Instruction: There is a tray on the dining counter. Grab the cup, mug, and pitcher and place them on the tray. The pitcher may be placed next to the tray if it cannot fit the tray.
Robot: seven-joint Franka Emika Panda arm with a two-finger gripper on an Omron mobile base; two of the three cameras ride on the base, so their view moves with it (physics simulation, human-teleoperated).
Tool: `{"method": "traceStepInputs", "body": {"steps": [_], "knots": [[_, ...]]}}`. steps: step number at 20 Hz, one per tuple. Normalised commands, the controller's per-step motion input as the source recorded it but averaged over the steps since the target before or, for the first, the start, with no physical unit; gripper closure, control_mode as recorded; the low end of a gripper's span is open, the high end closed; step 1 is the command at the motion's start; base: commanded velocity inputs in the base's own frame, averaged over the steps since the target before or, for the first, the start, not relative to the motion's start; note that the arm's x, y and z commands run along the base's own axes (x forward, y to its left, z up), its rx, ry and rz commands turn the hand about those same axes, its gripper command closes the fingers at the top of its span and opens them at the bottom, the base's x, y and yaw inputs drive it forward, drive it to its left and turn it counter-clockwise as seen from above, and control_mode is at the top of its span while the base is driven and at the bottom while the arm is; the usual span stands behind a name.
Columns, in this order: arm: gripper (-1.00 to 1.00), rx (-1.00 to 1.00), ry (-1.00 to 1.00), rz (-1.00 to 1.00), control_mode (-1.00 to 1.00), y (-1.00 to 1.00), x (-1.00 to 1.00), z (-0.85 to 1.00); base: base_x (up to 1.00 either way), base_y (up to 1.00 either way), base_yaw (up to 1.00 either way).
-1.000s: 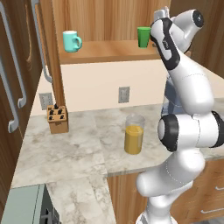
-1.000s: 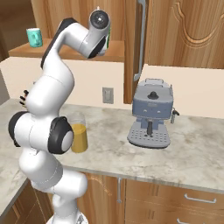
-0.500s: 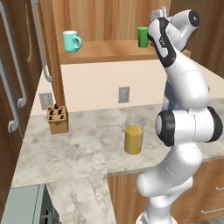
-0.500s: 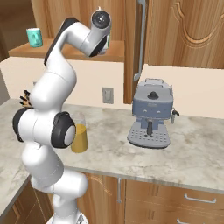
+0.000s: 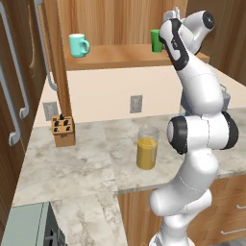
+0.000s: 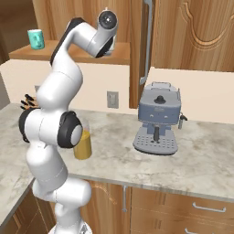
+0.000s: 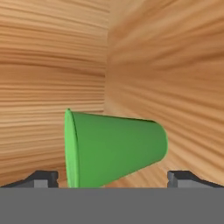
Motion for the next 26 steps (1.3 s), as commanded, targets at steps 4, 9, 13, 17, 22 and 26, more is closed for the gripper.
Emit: {"method": "traceStepInputs", "body": {"steps": [4,9,13,17,22,26], "knots": [[-1.0,0.01,0.04,0.0,-1.0,0.0,0.19,0.0,0.0,0.0,0.0],[-1.0,0.0,0.05,0.0,-1.0,0.0,0.21,0.0,0.0,0.0,0.0],[-1.0,0.0,0.05,0.0,-1.0,0.0,0.22,0.0,0.0,0.0,0.0],[-1.0,0.0,0.05,0.0,-1.0,0.0,0.21,0.0,0.0,0.0,0.0],[1.0,0.0,0.08,0.0,-1.0,0.0,0.07,-0.04,0.0,0.0,0.0],[1.0,0.0,0.0,0.0,-1.0,0.0,0.0,-0.09,0.0,0.0,0.0]]}}
